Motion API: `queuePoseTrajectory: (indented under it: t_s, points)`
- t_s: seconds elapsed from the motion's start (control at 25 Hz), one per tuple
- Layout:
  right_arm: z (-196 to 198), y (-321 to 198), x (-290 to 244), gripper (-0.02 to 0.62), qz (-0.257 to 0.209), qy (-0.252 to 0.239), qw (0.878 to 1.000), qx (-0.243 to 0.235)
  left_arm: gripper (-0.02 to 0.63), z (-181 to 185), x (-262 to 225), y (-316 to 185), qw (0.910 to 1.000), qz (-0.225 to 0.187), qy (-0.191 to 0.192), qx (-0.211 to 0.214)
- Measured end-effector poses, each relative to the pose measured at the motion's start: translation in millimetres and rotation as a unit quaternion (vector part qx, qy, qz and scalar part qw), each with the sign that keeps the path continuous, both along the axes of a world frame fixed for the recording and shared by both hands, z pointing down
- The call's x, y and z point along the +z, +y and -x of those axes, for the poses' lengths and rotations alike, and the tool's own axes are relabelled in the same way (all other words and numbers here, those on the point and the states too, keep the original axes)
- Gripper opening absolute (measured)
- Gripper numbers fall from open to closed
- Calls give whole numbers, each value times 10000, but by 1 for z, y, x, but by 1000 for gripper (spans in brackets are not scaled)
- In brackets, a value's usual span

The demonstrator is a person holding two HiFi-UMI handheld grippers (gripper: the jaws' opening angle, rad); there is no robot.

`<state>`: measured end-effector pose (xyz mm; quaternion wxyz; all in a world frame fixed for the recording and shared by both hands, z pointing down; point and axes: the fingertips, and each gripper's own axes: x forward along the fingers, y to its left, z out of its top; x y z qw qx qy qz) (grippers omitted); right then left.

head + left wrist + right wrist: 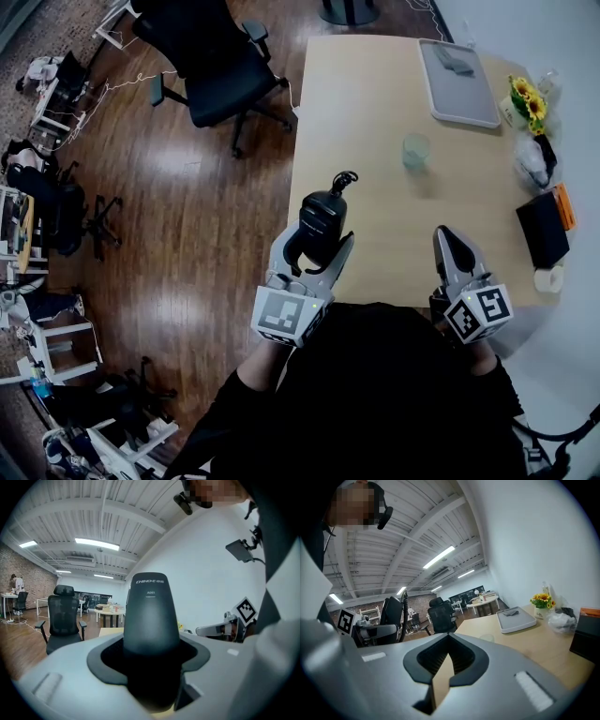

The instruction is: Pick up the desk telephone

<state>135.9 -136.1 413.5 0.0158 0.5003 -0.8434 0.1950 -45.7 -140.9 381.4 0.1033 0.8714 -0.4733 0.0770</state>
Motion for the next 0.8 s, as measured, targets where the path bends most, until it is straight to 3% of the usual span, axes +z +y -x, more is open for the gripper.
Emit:
queuePoseTrajectory:
  t_s: [0.2, 0.8]
  points:
    - [6, -2, 5, 2, -39, -55, 10000, -62, 262, 8, 20, 5, 9999, -67, 27, -119]
    - [3, 5, 5, 2, -42, -90, 9998, -164, 262, 1, 50, 11, 9996, 193, -217, 38]
